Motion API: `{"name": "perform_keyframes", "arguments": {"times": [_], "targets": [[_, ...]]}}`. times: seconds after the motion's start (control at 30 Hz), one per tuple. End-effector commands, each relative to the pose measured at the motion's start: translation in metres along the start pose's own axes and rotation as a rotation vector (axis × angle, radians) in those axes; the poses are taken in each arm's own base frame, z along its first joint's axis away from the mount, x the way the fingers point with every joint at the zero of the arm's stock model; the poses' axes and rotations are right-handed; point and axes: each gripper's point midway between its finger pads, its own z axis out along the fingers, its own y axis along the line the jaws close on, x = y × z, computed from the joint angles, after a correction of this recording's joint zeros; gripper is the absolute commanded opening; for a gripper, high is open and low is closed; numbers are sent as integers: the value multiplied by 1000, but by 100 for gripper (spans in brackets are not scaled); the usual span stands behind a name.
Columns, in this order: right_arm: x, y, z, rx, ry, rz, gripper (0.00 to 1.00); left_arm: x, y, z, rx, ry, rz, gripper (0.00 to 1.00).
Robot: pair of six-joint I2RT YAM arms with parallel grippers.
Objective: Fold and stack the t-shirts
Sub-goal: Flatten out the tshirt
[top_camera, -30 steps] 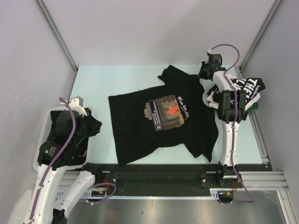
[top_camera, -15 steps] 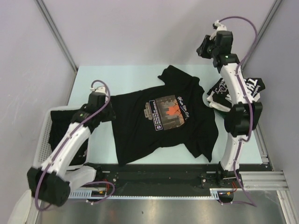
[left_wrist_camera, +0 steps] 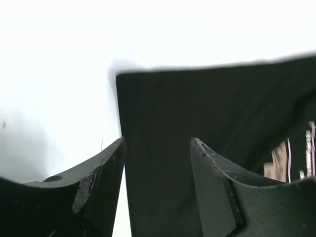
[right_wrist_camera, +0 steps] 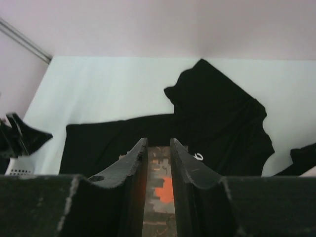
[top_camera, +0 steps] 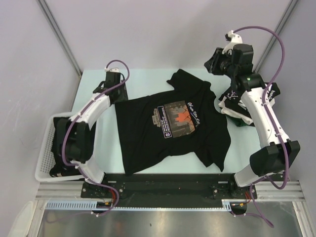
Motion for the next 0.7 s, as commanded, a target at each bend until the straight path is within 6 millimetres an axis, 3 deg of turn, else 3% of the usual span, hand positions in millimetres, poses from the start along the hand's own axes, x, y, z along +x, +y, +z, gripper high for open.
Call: {"name": "perform_keyframes", "arguments": {"times": [0.0, 0.2, 0.23, 0.67], "targets": [[10, -9, -22, 61, 17, -48, 29, -31, 3, 20, 2, -46, -5, 61], [16, -18, -37, 109, 35, -83, 31, -10, 10, 53, -3, 44, -30, 61], [17, -19, -38, 111, 39, -83, 31, 2, 12, 61, -12, 86, -32, 61], [21, -29, -44, 136, 54, -74, 31, 32, 28, 98, -34, 156, -65, 60]]}}
